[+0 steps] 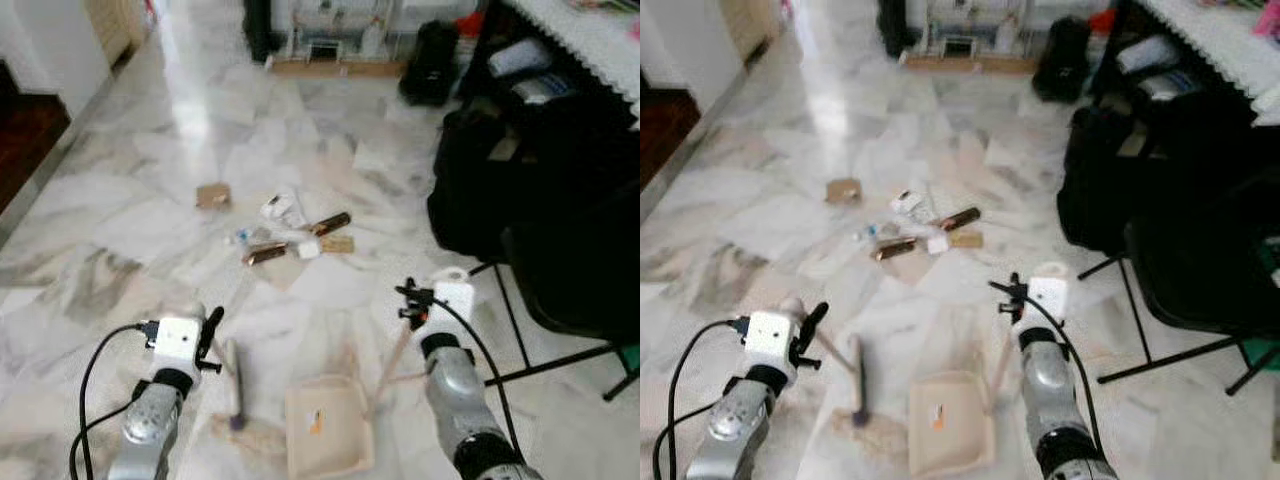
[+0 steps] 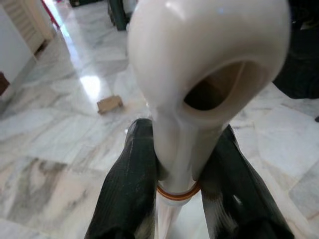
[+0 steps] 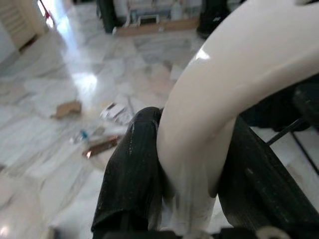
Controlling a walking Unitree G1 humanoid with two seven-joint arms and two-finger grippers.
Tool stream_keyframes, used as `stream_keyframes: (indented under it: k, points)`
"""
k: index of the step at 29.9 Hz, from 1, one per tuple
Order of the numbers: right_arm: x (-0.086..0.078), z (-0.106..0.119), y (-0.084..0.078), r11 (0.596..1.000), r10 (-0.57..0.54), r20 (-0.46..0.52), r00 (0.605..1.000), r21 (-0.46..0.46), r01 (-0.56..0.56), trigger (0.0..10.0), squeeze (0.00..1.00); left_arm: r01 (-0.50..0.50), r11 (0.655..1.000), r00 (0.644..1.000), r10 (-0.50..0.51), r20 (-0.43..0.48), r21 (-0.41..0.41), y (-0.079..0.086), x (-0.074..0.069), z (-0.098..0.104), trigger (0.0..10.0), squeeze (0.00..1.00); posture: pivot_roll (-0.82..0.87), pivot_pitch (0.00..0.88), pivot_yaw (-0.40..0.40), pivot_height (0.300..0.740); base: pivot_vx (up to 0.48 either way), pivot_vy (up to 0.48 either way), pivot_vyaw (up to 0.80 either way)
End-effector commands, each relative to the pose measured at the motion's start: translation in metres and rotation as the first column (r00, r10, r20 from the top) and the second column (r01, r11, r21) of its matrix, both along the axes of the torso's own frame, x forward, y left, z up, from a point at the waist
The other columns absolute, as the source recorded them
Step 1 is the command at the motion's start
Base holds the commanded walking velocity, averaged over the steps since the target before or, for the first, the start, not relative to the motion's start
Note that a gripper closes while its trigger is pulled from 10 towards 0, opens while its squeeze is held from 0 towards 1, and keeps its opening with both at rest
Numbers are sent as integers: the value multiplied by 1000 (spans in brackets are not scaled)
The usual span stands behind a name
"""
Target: Sweep floor
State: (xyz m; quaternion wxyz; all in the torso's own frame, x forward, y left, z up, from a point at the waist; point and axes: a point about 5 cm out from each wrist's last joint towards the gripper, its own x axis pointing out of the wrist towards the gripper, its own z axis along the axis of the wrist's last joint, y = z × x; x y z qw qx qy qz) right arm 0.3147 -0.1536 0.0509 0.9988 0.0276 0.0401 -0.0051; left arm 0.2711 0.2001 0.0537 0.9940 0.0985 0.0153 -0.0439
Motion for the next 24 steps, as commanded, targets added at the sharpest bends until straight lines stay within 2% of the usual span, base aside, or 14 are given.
stream_keyframes:
  k: [1, 24]
  points:
    - [3, 8, -4, 1000, -15, 42, 999, 5, 15, 10000, 0, 13, 1000, 999, -13, 34, -4, -3, 3, 7, 10000, 0, 69, 71, -17, 740, 307, 0, 0]
    - [4, 9, 0, 1000, 18, 41, 999, 4, -18, 10000, 0, 9, 1000, 999, -9, 38, -9, -5, 5, 8, 10000, 0, 66, 77, -22, 740, 305, 0, 61]
